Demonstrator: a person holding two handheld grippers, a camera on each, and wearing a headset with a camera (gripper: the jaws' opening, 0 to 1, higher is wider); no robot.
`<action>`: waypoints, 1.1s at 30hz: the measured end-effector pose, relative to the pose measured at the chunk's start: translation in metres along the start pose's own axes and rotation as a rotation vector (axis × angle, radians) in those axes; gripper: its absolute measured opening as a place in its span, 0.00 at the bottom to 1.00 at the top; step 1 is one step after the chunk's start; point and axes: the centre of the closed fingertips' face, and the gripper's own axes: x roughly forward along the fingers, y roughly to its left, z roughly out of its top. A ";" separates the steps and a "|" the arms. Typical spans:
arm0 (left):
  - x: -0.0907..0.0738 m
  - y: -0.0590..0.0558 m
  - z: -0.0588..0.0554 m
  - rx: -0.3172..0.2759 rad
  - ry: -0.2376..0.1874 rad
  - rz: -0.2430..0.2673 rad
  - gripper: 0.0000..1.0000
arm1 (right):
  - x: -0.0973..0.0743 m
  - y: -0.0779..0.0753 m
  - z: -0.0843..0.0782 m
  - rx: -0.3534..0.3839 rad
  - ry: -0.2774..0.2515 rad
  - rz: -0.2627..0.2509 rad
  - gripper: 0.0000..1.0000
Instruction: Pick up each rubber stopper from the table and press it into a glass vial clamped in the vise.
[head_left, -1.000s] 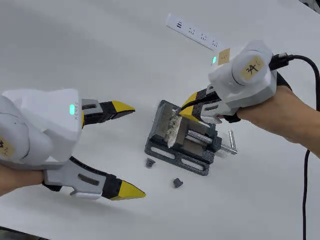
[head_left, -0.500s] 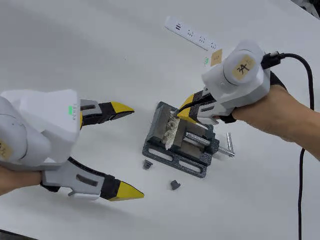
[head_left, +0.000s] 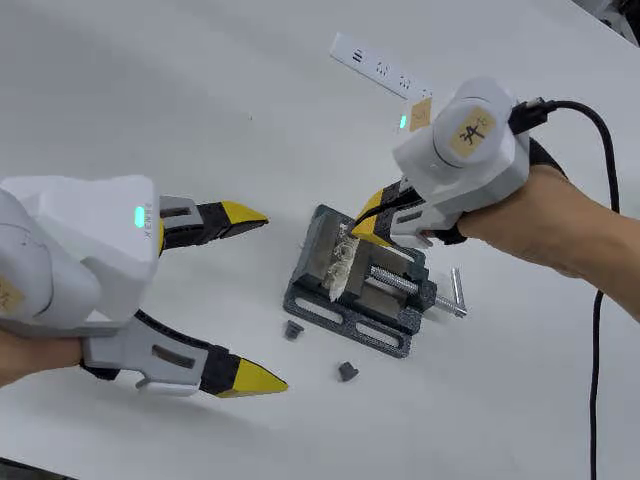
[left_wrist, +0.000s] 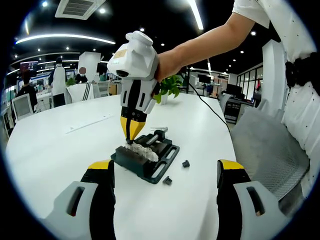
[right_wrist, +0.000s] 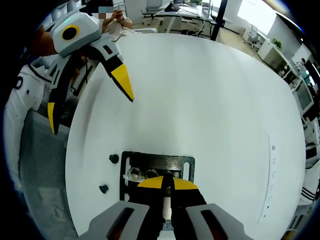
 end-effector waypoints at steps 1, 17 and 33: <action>0.000 0.000 0.000 0.000 0.000 0.001 0.83 | 0.000 -0.001 0.000 0.006 0.000 0.004 0.00; 0.001 0.003 0.002 0.000 -0.008 0.006 0.82 | 0.003 0.000 -0.002 -0.005 0.001 -0.006 0.00; 0.000 0.001 0.005 0.008 -0.008 0.007 0.82 | 0.003 0.001 -0.001 -0.050 -0.005 -0.048 0.00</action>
